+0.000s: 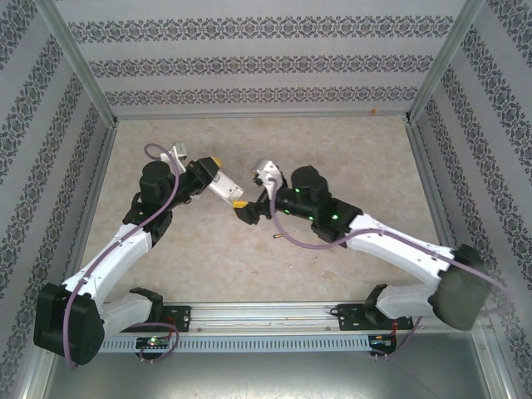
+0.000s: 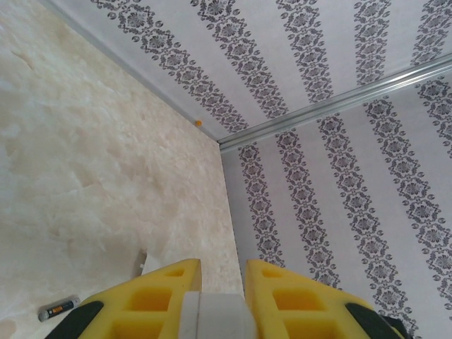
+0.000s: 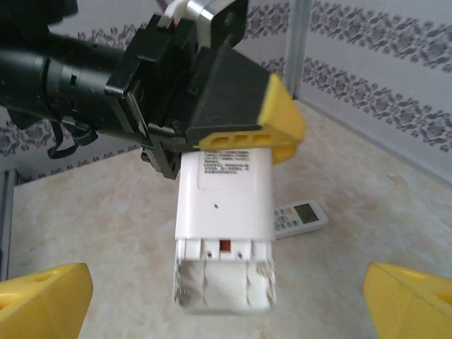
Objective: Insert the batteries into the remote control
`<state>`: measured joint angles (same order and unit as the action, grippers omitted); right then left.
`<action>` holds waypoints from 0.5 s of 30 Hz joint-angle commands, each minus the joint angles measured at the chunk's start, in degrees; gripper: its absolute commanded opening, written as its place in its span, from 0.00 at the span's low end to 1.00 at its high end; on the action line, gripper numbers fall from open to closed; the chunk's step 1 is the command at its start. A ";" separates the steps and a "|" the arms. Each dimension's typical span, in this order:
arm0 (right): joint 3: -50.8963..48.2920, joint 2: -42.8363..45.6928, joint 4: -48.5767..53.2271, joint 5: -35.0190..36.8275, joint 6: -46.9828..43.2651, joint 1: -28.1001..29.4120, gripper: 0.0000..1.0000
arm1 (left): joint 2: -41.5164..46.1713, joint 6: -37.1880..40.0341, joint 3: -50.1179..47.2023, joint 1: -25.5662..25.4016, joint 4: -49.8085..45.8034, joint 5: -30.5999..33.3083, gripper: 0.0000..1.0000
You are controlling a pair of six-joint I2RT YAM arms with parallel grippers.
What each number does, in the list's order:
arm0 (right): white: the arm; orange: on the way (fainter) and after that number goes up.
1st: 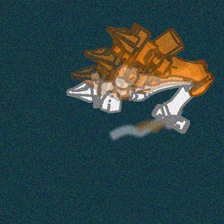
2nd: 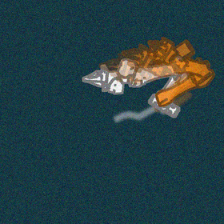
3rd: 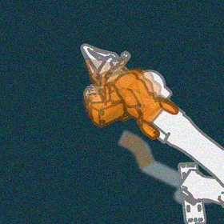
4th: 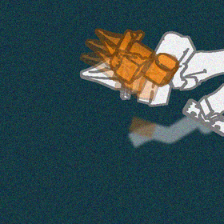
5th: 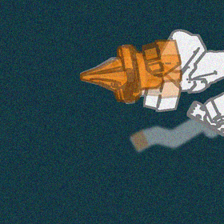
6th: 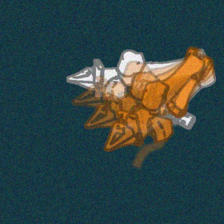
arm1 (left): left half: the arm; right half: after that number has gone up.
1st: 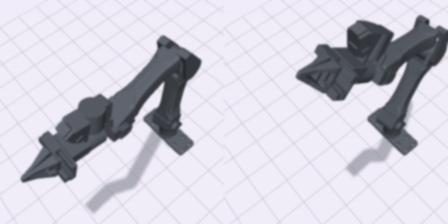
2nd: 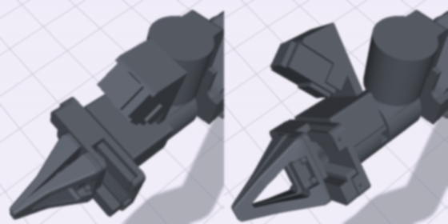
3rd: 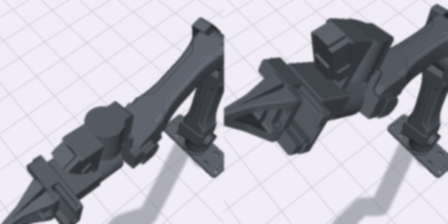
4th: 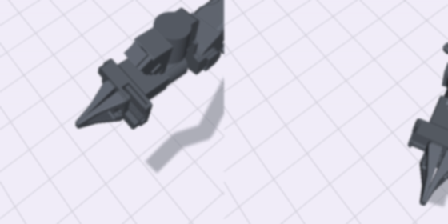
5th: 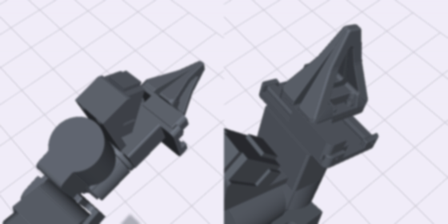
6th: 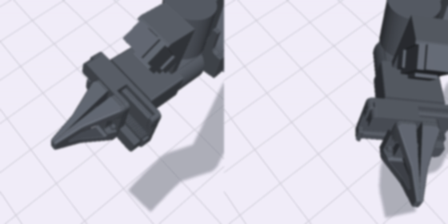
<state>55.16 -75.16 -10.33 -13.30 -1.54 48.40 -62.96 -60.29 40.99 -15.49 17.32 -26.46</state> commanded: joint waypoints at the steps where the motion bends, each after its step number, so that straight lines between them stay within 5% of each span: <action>1: 5.26 -5.16 0.52 1.32 -2.29 0.98 0.98 | 1.70 1.79 1.80 -0.91 -0.10 0.61 0.00; 5: 9.70 -11.25 1.09 2.00 -1.38 1.17 0.91 | 2.13 1.67 1.60 -1.08 -0.14 0.57 0.00; 14: 11.53 -12.49 2.52 -0.54 -3.60 1.08 0.45 | 3.41 2.49 1.60 -1.17 -0.87 1.24 0.00; 15: 11.01 -11.81 2.99 -1.36 -4.94 0.92 0.43 | 3.37 2.90 1.47 -1.16 -0.56 1.17 0.12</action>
<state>65.65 -88.82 -8.01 -13.89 -3.46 49.76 -61.32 -59.11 41.01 -16.08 16.47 -24.08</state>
